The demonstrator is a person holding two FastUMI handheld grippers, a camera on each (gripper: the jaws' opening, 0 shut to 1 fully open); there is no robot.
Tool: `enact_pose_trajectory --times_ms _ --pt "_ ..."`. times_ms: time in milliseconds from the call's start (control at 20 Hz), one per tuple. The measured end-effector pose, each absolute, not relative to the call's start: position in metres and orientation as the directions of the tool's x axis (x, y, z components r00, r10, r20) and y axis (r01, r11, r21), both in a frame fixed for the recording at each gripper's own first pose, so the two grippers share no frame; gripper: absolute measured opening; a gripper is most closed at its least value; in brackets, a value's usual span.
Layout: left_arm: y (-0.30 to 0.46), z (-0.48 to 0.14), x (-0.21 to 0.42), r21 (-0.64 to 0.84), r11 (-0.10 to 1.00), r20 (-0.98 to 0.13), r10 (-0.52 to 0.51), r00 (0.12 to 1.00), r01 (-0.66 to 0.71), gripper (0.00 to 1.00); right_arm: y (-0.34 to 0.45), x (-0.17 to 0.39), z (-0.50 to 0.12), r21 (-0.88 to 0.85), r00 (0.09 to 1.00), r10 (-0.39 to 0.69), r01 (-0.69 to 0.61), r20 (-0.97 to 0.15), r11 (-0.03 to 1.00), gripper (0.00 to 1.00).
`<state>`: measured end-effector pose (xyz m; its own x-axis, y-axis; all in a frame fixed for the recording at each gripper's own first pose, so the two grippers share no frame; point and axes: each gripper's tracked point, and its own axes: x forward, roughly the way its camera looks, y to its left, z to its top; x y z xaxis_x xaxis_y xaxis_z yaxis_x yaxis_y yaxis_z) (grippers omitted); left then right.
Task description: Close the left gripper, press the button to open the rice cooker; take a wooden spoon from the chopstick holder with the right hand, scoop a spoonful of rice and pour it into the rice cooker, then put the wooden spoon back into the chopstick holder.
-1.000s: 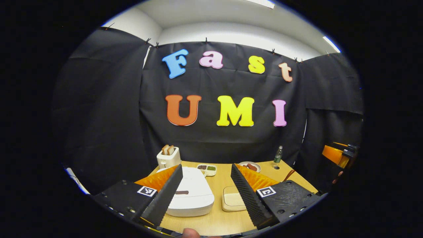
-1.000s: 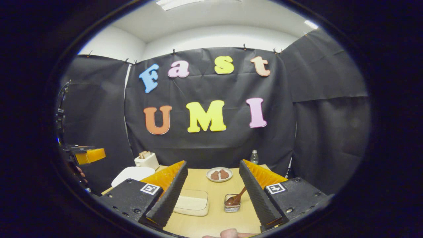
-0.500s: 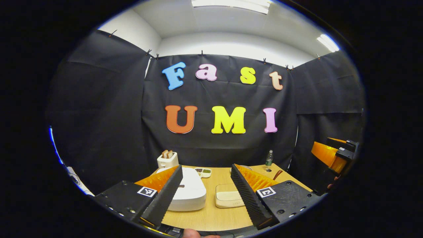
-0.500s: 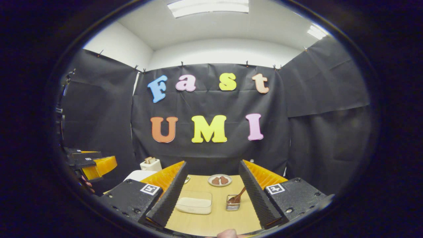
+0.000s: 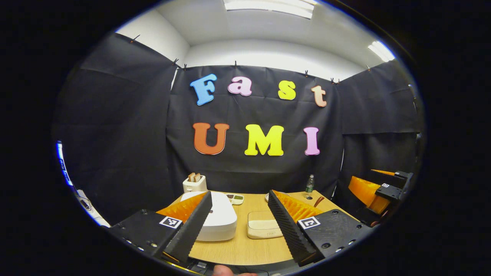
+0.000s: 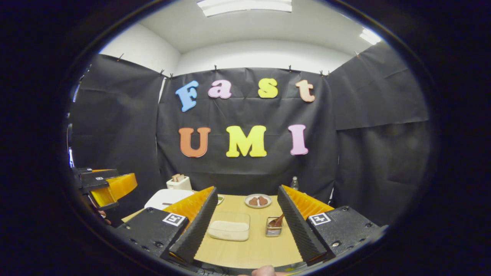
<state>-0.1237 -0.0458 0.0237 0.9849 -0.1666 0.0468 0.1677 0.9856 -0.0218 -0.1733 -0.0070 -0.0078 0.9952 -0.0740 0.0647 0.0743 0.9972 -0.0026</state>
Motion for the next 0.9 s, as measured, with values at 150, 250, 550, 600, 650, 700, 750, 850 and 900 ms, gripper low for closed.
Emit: enact_pose_trajectory --times_ms 150,250,550,600,650,700,750,850,900 --pt "-0.050 0.022 -0.127 -0.034 0.983 0.041 -0.178 0.983 0.180 0.94 -0.006 -0.177 -0.008 -0.001 0.995 -0.076 0.076 0.065 0.997 1.00" --pt "-0.052 0.021 -0.130 -0.028 0.982 0.041 -0.184 0.982 0.185 0.94 -0.008 -0.180 -0.009 0.000 0.995 -0.079 0.079 0.066 0.997 1.00" --pt "-0.062 0.023 -0.137 -0.037 0.979 0.042 -0.198 0.979 0.200 0.94 -0.015 -0.185 -0.011 0.019 0.994 -0.090 0.089 0.066 0.996 1.00" --pt "-0.063 0.024 -0.138 -0.033 0.979 0.042 -0.198 0.979 0.200 0.94 -0.015 -0.185 -0.012 0.023 0.994 -0.088 0.087 0.061 0.996 1.00" --pt "-0.062 0.025 -0.138 -0.029 0.980 0.042 -0.197 0.980 0.198 0.94 -0.015 -0.187 -0.014 0.024 0.995 -0.087 0.086 0.055 0.996 0.99" --pt "-0.061 0.027 -0.138 -0.027 0.980 0.047 -0.196 0.979 0.198 0.94 -0.015 -0.185 -0.014 0.026 0.995 -0.087 0.085 0.054 0.996 1.00" --pt "-0.061 0.029 -0.138 -0.029 0.980 0.051 -0.195 0.979 0.197 0.94 -0.015 -0.184 -0.013 0.029 0.995 -0.086 0.085 0.055 0.996 1.00" --pt "-0.061 0.030 -0.137 -0.032 0.980 0.055 -0.193 0.980 0.195 0.94 -0.014 -0.183 -0.014 0.030 0.995 -0.084 0.083 0.054 0.996 1.00" --pt "-0.061 0.030 -0.136 -0.029 0.981 0.055 -0.192 0.980 0.194 0.94 -0.013 -0.184 -0.013 0.029 0.995 -0.083 0.082 0.054 0.996 1.00"
